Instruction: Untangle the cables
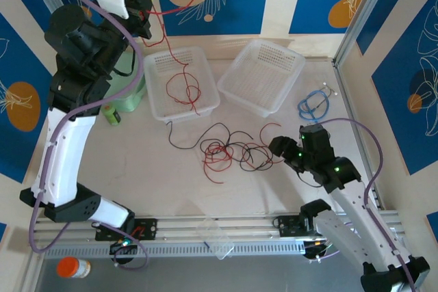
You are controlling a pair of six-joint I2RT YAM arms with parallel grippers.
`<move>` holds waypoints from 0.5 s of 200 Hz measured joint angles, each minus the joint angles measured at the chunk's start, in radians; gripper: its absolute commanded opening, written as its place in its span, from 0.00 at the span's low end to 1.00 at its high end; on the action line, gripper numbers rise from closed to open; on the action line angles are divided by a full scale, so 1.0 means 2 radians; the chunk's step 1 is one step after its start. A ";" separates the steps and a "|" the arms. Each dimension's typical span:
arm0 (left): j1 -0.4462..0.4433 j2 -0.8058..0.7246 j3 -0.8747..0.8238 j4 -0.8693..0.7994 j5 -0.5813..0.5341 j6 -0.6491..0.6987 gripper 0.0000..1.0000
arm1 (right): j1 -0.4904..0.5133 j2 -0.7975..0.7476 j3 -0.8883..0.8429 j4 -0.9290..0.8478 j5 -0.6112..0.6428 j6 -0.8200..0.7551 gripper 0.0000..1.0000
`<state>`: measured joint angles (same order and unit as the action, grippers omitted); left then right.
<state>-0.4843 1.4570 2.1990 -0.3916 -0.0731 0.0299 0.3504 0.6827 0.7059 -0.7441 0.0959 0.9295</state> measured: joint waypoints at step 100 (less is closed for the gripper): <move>0.000 -0.148 -0.352 0.035 0.039 -0.107 0.00 | 0.082 0.080 0.034 0.030 -0.003 -0.009 0.70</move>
<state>-0.4843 1.1603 1.4944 -0.3225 0.0051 -0.1833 0.5137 0.8425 0.7734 -0.6838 0.0898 0.9108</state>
